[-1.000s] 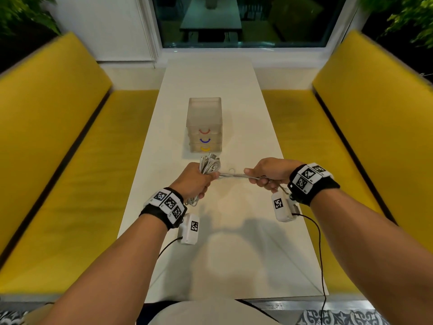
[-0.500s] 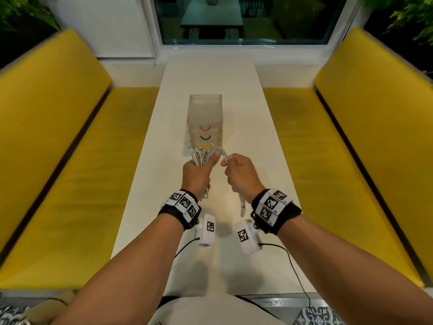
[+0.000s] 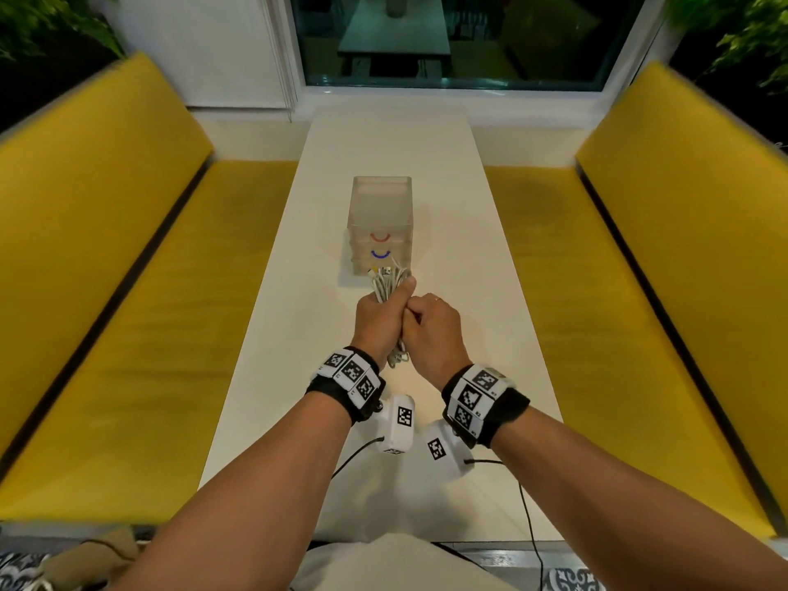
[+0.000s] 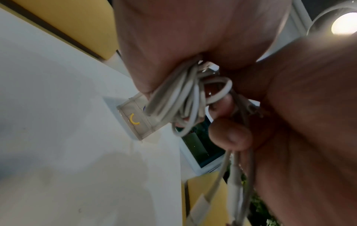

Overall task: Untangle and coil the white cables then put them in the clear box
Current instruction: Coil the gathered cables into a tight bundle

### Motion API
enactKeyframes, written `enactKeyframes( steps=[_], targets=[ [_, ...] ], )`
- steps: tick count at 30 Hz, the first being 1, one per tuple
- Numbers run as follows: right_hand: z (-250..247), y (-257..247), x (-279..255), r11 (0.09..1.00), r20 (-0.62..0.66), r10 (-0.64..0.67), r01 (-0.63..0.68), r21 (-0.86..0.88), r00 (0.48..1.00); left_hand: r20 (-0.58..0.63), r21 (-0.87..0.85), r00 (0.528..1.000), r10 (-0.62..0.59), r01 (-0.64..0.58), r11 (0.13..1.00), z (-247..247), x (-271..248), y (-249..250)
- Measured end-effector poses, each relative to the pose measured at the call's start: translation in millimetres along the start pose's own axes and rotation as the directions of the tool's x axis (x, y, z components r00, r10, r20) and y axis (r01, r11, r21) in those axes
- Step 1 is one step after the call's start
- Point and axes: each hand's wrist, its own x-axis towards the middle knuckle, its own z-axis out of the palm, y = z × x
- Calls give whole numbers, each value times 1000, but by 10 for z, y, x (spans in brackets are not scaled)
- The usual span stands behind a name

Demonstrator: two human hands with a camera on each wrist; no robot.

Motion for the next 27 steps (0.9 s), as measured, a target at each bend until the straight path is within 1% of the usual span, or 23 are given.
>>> enactKeyframes(
  steps=[2,3,6,7,9,11,13,16,17,19,21,23,25,27],
  targets=[
    [-13,21,-35,1000,-33,-20,21,6,999,-13,7,1000,12,-12,1000,11,18,18],
    [-15,35,-56,999,-53,-25,27,39,998,-25,9,1000,15,-14,1000,13,37,30],
    [2,84,-144,979,-78,12,4,203,997,-66,-13,998,2,-3,1000,-43,98,40],
    [13,108,-167,979,-75,-3,18,202,997,-58,-33,998,-6,4,999,-64,111,35],
    [37,156,-179,990,-72,-59,68,128,996,-15,-83,1000,-25,24,996,-88,112,32],
    [46,180,-180,989,-56,-84,90,121,995,-6,-122,1000,-21,20,992,-99,99,57],
    [43,193,-178,985,-7,-94,94,146,996,-30,-131,999,-14,10,991,-118,99,67],
    [9,204,-177,985,75,-111,100,138,991,-80,-112,997,-15,6,994,-142,98,39],
    [-6,195,-182,984,90,-103,88,156,991,-102,-110,995,-23,12,994,-142,87,33],
    [-29,181,-199,976,79,-61,43,212,995,-133,-141,990,-45,26,990,-135,59,49],
    [-67,190,-207,966,97,47,-70,250,994,-127,-177,990,-65,42,983,-134,47,80],
    [-101,256,-194,961,182,139,-177,213,973,-112,-197,991,-70,47,979,-149,40,104],
    [-124,327,-199,960,267,196,-240,144,944,-96,-210,992,-83,61,976,-165,38,101],
    [-144,349,-220,954,310,248,-288,88,918,-81,-216,992,-93,73,974,-166,33,91]
  ],
)
